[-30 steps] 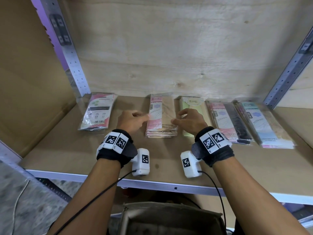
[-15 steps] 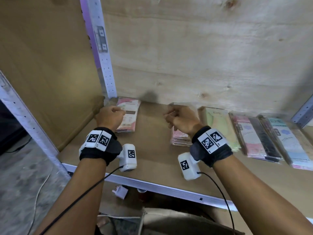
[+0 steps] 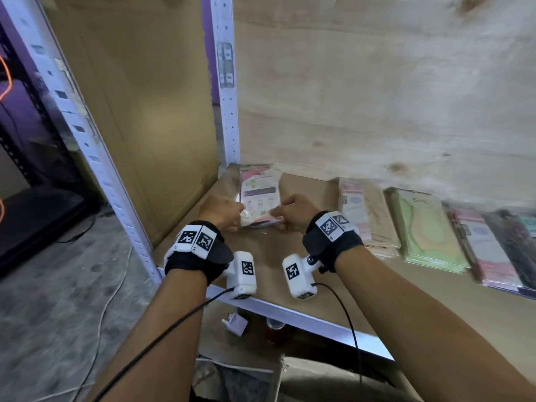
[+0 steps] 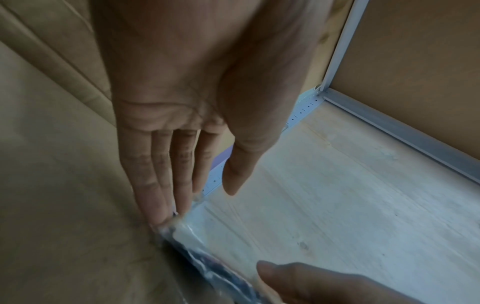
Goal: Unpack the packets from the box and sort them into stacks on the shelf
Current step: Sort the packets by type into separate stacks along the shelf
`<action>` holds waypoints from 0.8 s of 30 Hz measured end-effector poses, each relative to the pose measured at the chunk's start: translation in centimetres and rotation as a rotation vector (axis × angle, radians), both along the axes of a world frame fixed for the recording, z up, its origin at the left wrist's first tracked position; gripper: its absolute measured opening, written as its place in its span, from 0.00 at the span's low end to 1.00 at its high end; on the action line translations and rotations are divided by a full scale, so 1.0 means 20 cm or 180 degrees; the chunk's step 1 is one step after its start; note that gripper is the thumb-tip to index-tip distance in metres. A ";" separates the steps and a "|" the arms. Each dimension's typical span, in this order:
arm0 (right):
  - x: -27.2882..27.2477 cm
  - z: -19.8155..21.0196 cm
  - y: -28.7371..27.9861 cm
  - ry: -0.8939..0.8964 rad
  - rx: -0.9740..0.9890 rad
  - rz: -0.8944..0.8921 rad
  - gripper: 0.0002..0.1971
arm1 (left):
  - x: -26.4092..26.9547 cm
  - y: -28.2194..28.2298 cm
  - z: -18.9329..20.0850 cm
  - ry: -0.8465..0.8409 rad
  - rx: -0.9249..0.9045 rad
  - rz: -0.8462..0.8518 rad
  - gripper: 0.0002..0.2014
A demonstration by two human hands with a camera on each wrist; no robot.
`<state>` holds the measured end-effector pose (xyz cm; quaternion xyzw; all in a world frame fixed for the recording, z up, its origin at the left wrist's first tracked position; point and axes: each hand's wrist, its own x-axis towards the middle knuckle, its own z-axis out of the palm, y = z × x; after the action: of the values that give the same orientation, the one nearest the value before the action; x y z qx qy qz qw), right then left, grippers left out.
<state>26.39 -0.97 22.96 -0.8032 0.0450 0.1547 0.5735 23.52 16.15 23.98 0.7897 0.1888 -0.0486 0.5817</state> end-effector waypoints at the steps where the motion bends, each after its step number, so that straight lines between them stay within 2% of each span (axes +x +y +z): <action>1: -0.01 0.00 -0.01 -0.0028 -0.0023 0.0010 0.03 | -0.01 0.00 0.00 0.0109 -0.0076 -0.0021 0.05; 4: -0.06 0.01 -0.05 -0.0012 0.0030 -0.0018 0.09 | -0.04 -0.01 0.00 0.0293 -0.0085 -0.0171 0.07; 6: -0.11 0.04 -0.09 -0.0064 0.0168 -0.0035 0.05 | -0.06 -0.01 0.00 0.0240 -0.0083 -0.0205 0.08; 8: -0.17 0.08 -0.15 -0.0208 0.0260 0.0007 0.02 | -0.08 -0.02 0.04 0.0050 -0.0398 -0.0197 0.12; 10: -0.25 0.15 -0.21 -0.0483 0.0246 0.0070 0.05 | -0.10 -0.04 0.08 -0.0203 -0.0726 -0.0263 0.16; 13: -0.37 0.27 -0.32 -0.1045 0.0160 0.0104 0.03 | -0.15 -0.10 0.16 -0.0401 -0.1404 -0.0657 0.25; 15: -0.45 0.34 -0.40 -0.1423 0.0043 0.0131 0.08 | -0.18 -0.16 0.19 -0.0374 -0.1931 -0.0956 0.35; 17: -0.52 0.39 -0.50 -0.1841 -0.0344 0.0229 0.12 | -0.19 -0.23 0.20 -0.0344 -0.2356 -0.1015 0.50; 18: -0.56 0.41 -0.54 -0.2037 -0.0667 0.0292 0.13 | -0.20 -0.27 0.21 -0.0328 -0.2594 -0.1057 0.53; 20: -0.63 0.42 -0.64 -0.2292 -0.1277 0.0422 0.15 | -0.21 -0.35 0.20 -0.0343 -0.2963 -0.1204 0.51; 21: -0.67 0.42 -0.68 -0.2321 -0.1510 0.0506 0.17 | -0.22 -0.39 0.18 -0.0381 -0.3013 -0.1256 0.46; 24: -0.72 0.38 -0.82 -0.2063 -0.1793 0.0682 0.21 | -0.25 -0.52 0.14 -0.0504 -0.2777 -0.1100 0.19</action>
<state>11.93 -17.28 30.62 -0.9353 -0.1803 -0.0648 0.2974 18.61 5.80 26.71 0.4928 -0.0283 -0.1590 0.8550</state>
